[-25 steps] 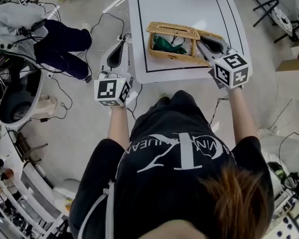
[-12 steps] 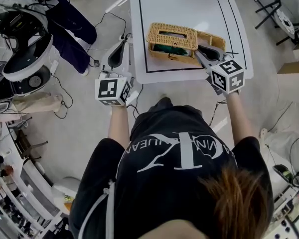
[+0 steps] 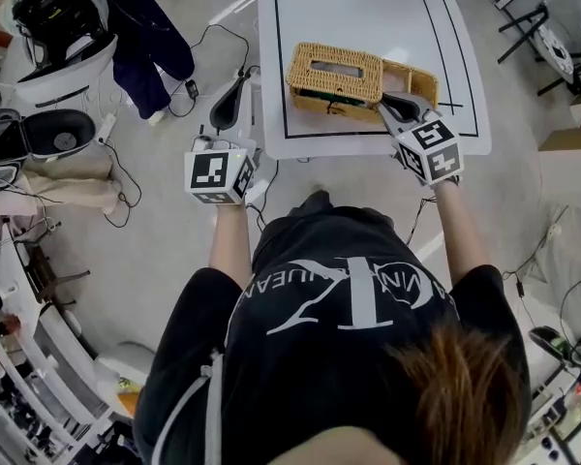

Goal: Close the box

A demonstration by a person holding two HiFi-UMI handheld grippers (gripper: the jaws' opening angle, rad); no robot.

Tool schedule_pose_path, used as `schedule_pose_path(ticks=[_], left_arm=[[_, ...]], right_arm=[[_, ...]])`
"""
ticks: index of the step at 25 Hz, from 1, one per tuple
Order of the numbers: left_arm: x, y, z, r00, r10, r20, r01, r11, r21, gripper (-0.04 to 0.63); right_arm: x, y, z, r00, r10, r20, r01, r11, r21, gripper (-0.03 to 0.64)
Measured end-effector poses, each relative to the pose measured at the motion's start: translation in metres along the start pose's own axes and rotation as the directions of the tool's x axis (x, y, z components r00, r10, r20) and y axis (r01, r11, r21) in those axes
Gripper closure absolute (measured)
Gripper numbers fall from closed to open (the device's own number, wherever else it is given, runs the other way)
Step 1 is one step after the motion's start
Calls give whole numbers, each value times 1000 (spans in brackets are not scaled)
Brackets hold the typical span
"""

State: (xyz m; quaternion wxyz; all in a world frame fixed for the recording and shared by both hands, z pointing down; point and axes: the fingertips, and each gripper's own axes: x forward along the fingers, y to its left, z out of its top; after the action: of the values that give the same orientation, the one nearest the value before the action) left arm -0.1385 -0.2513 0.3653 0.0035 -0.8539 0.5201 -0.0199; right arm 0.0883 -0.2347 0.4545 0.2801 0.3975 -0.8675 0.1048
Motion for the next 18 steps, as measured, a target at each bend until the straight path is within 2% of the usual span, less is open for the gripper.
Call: schedule_pose_path(ticks=[8, 14, 18], left_arm=[[-16, 10, -5, 999, 34, 0, -34, 999, -11, 586], [-24, 9, -4, 999, 34, 5, -34, 999, -15, 586], [-30, 7, -5, 999, 37, 1, -36, 999, -15, 586]], right_arm=[[2, 9, -12, 999, -4, -43, 3, 1000, -21, 580], [0, 20, -20, 999, 19, -31, -18, 999, 50, 588], [-2, 24, -22, 999, 29, -28, -28, 998, 57, 588]])
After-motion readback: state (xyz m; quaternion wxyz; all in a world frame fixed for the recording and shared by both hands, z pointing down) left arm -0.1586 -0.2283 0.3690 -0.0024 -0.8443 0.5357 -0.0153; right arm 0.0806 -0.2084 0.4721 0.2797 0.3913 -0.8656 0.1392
